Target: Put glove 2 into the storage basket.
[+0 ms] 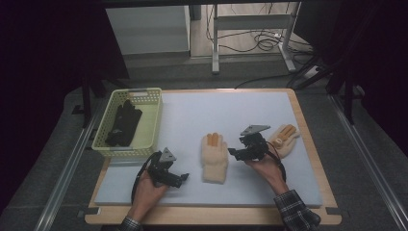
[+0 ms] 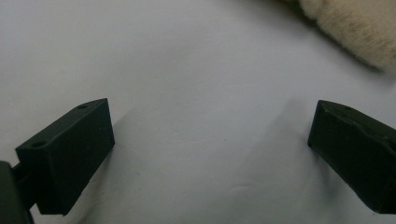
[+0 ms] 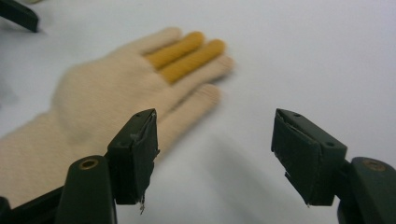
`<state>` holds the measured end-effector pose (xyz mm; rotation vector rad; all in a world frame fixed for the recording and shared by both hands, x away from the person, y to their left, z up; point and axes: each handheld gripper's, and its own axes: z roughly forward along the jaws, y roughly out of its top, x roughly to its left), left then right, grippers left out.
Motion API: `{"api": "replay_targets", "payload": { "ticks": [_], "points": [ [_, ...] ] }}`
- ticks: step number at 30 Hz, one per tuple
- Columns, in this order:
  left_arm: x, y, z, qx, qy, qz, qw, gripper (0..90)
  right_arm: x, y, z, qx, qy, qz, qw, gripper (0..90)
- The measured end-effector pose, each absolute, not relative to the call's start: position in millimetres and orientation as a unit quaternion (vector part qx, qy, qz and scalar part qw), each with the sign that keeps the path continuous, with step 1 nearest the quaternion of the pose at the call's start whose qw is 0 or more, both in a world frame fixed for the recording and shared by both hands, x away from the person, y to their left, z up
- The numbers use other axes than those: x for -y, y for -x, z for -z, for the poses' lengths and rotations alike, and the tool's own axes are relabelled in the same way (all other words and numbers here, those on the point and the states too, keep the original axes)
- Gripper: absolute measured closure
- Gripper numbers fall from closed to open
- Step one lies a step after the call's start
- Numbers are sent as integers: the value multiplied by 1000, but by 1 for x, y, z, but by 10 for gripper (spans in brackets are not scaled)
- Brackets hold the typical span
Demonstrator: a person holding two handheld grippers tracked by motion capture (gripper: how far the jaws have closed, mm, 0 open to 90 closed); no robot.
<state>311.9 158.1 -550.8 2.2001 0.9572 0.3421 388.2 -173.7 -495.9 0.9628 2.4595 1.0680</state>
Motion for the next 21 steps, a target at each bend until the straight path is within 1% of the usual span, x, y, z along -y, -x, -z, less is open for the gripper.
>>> {"api": "replay_targets", "payload": {
  "ticks": [11,14,21],
  "points": [
    [-158,-312,551,-370,-850,-132,351,3,229,-393,486,-830,-393,-345,196,358],
    [-158,-312,551,-370,-850,-132,351,3,245,-394,484,-821,-412,-340,204,361],
    [-158,-312,551,-370,-850,-132,351,3,277,-397,487,-801,-452,-314,237,360]
  ]
}}
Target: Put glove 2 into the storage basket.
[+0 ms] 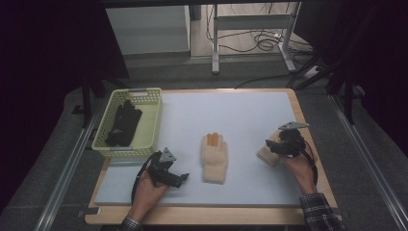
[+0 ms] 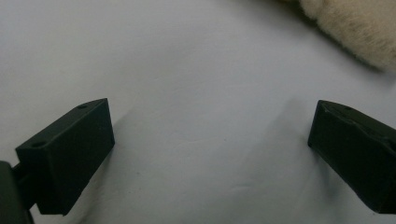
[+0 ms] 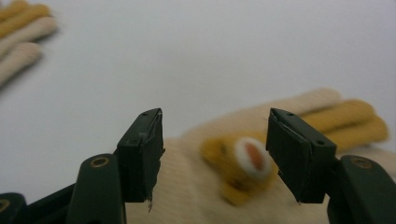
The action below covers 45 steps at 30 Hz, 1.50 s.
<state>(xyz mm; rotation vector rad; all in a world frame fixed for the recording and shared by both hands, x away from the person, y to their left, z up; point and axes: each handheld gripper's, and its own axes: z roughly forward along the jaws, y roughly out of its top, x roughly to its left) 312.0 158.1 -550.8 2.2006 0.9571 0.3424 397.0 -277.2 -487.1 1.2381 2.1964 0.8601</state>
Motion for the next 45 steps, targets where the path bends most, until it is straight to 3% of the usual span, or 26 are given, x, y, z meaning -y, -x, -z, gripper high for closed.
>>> {"api": "replay_targets", "payload": {
  "ticks": [11,13,16,20,45],
  "points": [
    [-158,-312,551,-370,-850,-132,351,3,293,-407,514,-787,-482,-305,234,331],
    [-158,-312,551,-370,-850,-133,351,3,293,-408,517,-785,-483,-305,237,389],
    [-158,-312,551,-370,-850,-132,351,4,294,-407,518,-785,-481,-313,235,545],
    [-158,-312,551,-370,-850,-133,351,3,292,-404,516,-788,-476,-307,240,616],
    [-158,-312,551,-370,-850,-132,351,3,269,-380,474,-808,-404,-360,233,621]
  ]
}}
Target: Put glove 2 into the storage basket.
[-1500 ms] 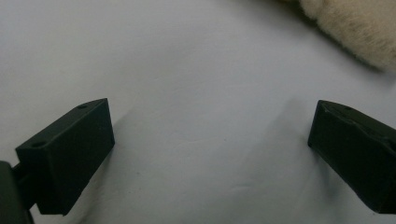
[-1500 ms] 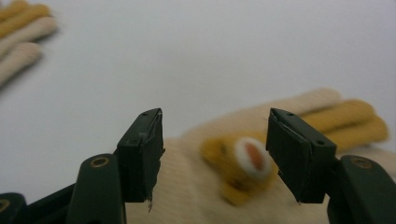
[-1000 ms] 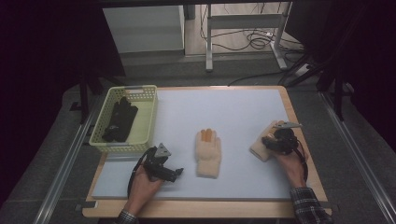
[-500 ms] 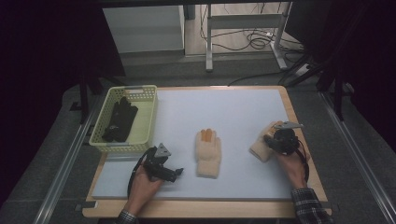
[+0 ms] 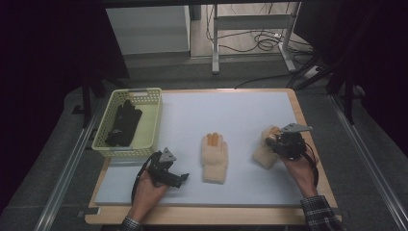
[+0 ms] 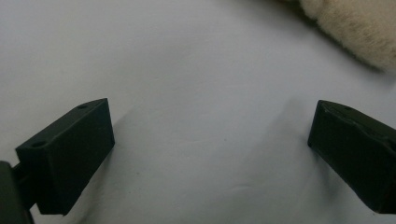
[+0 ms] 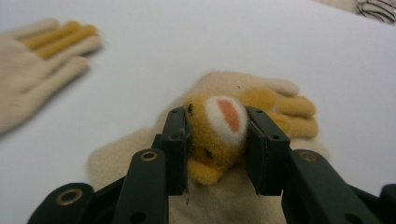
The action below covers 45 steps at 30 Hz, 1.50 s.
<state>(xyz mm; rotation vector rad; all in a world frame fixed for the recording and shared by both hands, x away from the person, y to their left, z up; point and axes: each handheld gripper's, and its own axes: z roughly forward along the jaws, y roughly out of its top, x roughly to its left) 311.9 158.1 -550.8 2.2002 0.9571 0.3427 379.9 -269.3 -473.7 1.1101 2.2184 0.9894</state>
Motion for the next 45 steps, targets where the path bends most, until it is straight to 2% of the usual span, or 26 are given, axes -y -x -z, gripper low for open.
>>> {"api": "replay_targets", "payload": {
  "ticks": [12,22,30,35,38,45],
  "points": [
    [-158,-312,551,-369,-850,-133,351,3,221,-364,446,-832,-319,-407,201,614],
    [-158,-312,551,-369,-850,-133,351,3,175,-361,443,-854,-258,-420,169,612],
    [-158,-312,551,-369,-850,-133,352,4,130,-361,451,-875,-214,-413,136,609],
    [-158,-312,551,-369,-850,-133,352,4,108,-366,468,-891,-200,-391,112,605],
    [-158,-312,551,-369,-850,-133,352,4,103,-370,478,-898,-197,-380,97,596],
    [-158,-312,551,-370,-850,-133,352,4,99,-371,495,-901,-205,-369,101,548]
  ]
}}
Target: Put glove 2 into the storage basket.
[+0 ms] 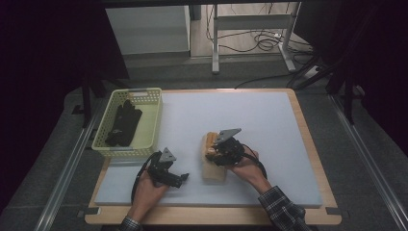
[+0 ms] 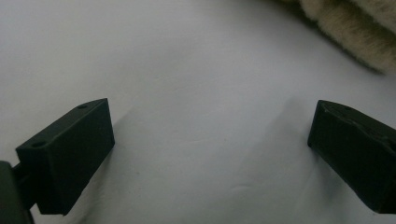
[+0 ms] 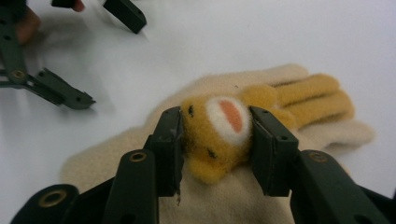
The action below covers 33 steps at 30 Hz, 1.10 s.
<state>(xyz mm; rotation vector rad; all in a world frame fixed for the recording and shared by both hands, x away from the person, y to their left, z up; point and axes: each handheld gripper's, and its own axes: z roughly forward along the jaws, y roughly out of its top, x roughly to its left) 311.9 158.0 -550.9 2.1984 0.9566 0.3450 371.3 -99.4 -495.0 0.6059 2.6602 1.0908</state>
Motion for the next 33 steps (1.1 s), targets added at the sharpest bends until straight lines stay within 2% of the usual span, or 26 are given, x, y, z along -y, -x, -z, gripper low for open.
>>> {"api": "replay_targets", "payload": {
  "ticks": [6,10,16,19,26,28,33],
  "points": [
    [-158,-312,551,-368,-851,-133,351,4,104,-374,505,-897,-228,-368,86,465],
    [-158,-312,551,-369,-850,-133,352,4,106,-371,500,-897,-227,-368,90,410],
    [-158,-312,551,-370,-849,-133,352,4,121,-371,483,-887,-236,-383,108,406],
    [-158,-312,551,-370,-849,-133,352,4,133,-373,482,-884,-247,-381,114,473],
    [-158,-312,551,-368,-851,-133,351,4,158,-365,493,-886,-258,-371,109,797],
    [-158,-312,551,-370,-850,-132,351,4,162,-361,496,-887,-256,-371,104,863],
    [-158,-312,551,-369,-850,-132,351,4,168,-349,506,-886,-256,-377,84,884]
  ]
}}
